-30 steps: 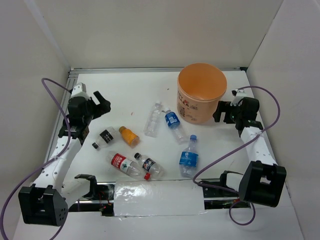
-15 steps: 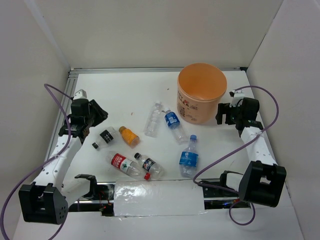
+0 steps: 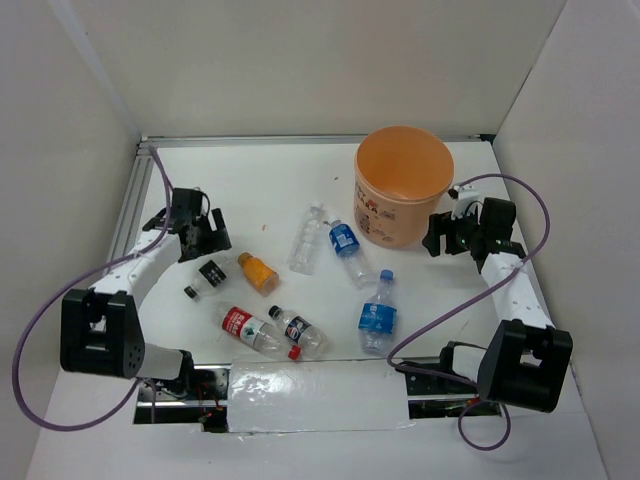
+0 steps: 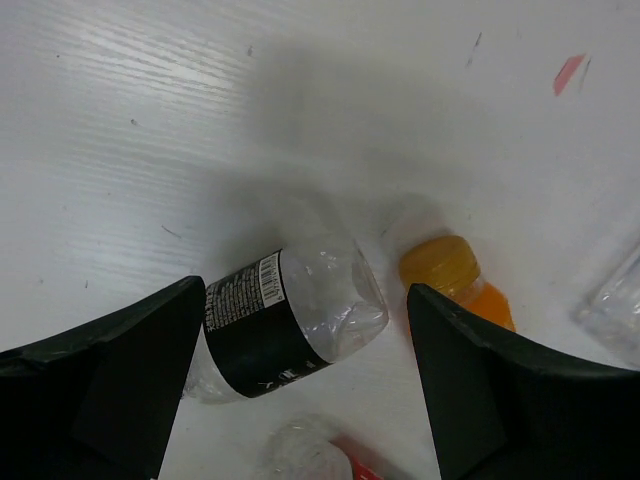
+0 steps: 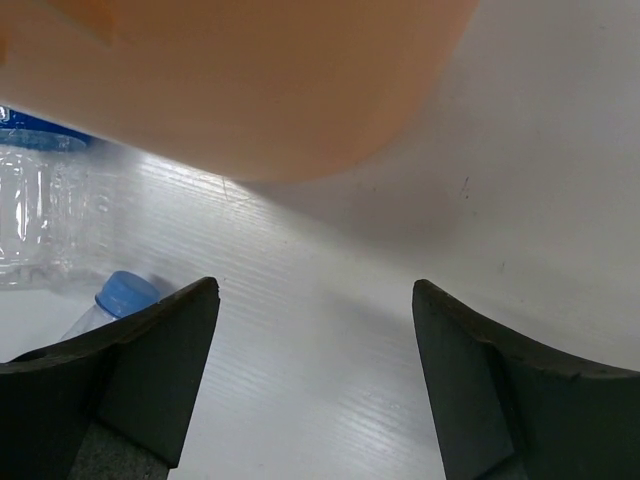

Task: Put the plastic bottles in the bin

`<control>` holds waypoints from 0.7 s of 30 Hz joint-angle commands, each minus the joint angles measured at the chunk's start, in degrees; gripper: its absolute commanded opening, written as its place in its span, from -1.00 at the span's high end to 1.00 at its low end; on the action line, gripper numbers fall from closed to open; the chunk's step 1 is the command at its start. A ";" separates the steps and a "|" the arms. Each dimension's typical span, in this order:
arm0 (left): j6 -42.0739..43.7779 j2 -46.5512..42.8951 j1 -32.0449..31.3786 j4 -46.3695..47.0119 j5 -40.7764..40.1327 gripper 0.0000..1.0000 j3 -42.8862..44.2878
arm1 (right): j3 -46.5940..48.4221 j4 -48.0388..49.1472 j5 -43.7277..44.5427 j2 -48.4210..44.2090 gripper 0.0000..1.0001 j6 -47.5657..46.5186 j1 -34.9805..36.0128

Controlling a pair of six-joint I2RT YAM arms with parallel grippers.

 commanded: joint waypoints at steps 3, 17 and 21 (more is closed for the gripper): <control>17.84 5.23 -4.42 -2.66 1.79 -0.89 4.13 | 0.74 -0.06 -1.72 0.54 -0.71 -1.47 -0.35; 28.33 15.77 -15.41 -5.47 -6.89 -0.81 2.81 | 1.89 0.47 -2.77 4.76 -0.71 -2.62 -0.35; 26.14 18.07 -16.03 -6.00 -10.67 -0.76 3.61 | 2.50 -0.06 -4.70 5.38 -0.71 -4.54 -0.35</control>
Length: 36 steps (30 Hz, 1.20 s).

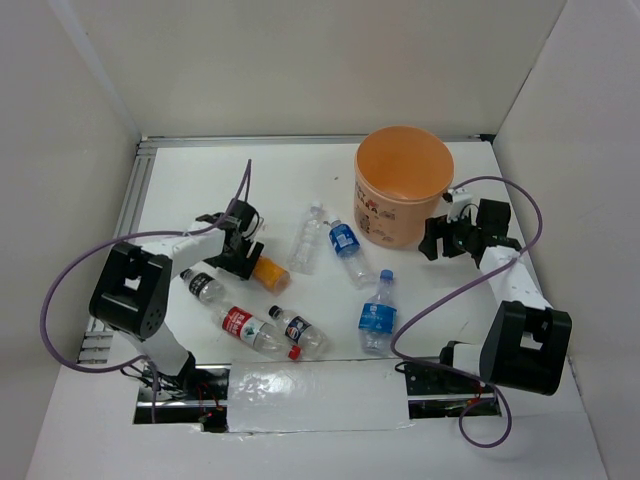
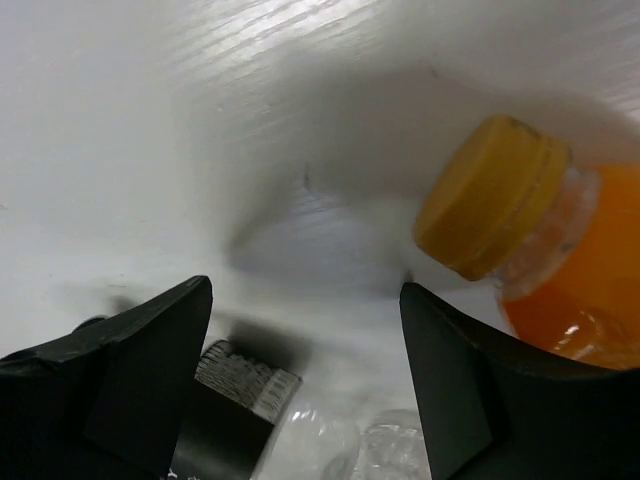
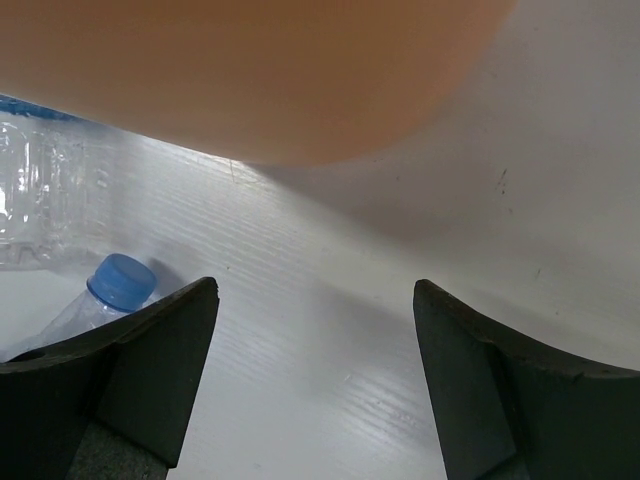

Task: Put the plastic bottles in the bin

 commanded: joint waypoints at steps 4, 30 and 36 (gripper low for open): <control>-0.16 -1.04 -0.86 -0.68 -7.22 -0.76 -0.24 | 3.12 -1.66 -5.50 -0.16 -0.74 -4.73 -0.35; -30.39 -12.48 5.38 -21.51 -11.43 -1.00 5.57 | -0.31 -1.23 -8.85 -1.74 -0.74 -6.85 -0.35; -29.78 -6.42 6.78 -17.39 -10.74 -1.00 2.39 | -0.31 -1.23 -9.38 -2.27 -0.74 -6.85 -0.35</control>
